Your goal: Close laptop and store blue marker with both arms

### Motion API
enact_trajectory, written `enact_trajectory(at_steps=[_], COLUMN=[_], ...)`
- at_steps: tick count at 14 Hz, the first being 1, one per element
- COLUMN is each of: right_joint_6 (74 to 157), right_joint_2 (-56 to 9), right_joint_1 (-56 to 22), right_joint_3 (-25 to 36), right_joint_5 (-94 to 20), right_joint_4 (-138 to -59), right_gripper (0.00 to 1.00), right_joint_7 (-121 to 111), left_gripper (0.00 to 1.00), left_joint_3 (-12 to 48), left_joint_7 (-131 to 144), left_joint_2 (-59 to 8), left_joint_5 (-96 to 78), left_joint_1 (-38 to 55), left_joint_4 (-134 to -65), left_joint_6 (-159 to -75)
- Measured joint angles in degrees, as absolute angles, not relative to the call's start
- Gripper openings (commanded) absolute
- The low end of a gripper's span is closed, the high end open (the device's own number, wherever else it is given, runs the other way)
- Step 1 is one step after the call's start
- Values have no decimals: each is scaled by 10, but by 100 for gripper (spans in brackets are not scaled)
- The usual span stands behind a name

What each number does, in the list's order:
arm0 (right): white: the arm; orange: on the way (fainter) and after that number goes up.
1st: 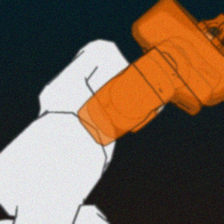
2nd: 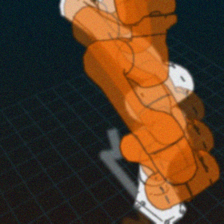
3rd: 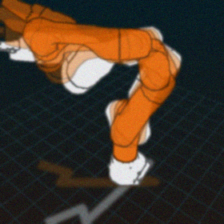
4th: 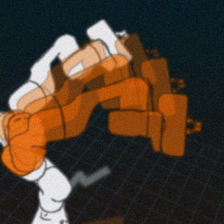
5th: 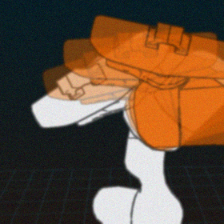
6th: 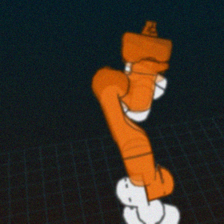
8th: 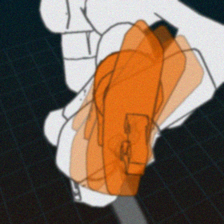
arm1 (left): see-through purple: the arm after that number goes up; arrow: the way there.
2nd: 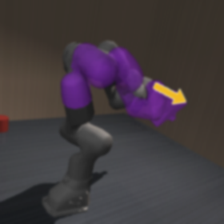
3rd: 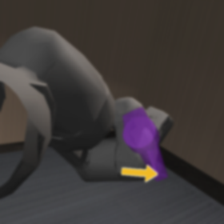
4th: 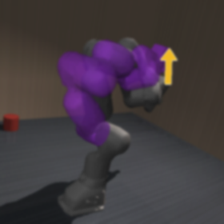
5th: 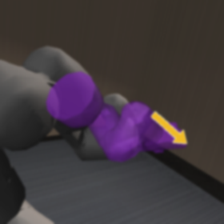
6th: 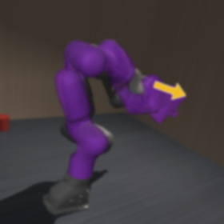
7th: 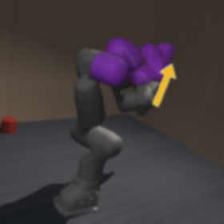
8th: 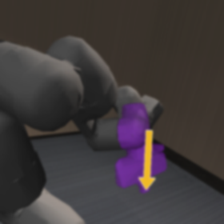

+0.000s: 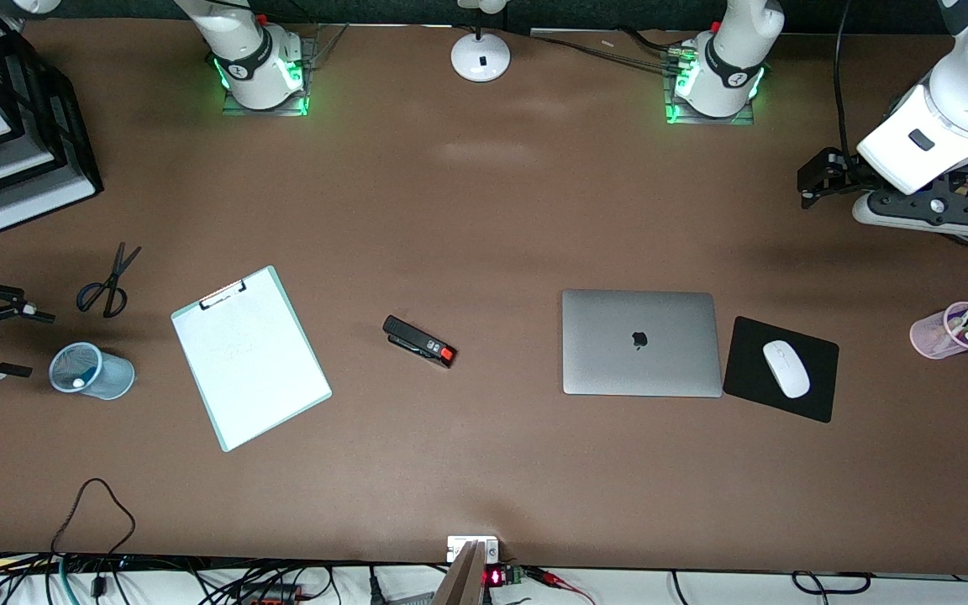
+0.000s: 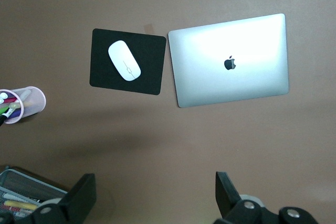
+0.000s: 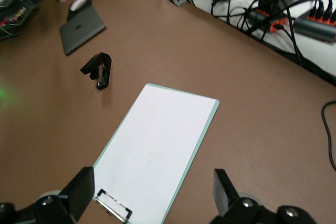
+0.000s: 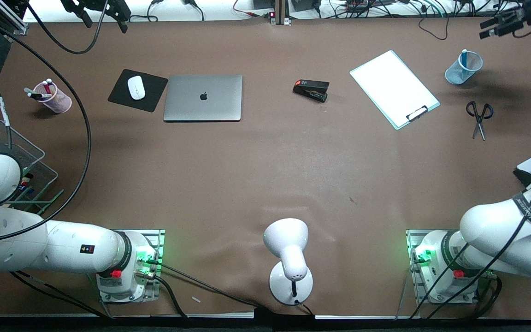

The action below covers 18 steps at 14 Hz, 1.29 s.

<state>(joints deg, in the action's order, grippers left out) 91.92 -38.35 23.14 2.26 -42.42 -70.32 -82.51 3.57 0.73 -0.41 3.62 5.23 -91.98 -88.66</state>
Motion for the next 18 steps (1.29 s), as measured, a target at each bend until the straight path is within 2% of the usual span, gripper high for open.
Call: enact_trajectory(at_steps=[5, 11, 18], right_joint_6=[942, 944, 932], right_joint_2=[-318, -281, -179], right_joint_1=[143, 59, -7], right_joint_3=[22, 22, 22], right_joint_5=[-303, -192, -80], right_joint_4=[-703, -706, -795], right_gripper=[100, 100, 100], right_joint_7=[-608, -388, -148], left_gripper=[100, 100, 100], left_joint_3=[36, 36, 36], left_joint_7=[7, 7, 7], left_joint_2=[-4, -4, -4], left_joint_5=[36, 36, 36], left_joint_1=[52, 52, 52], left_joint_4=[-920, -920, -920], left_joint_6=[-887, -886, -885])
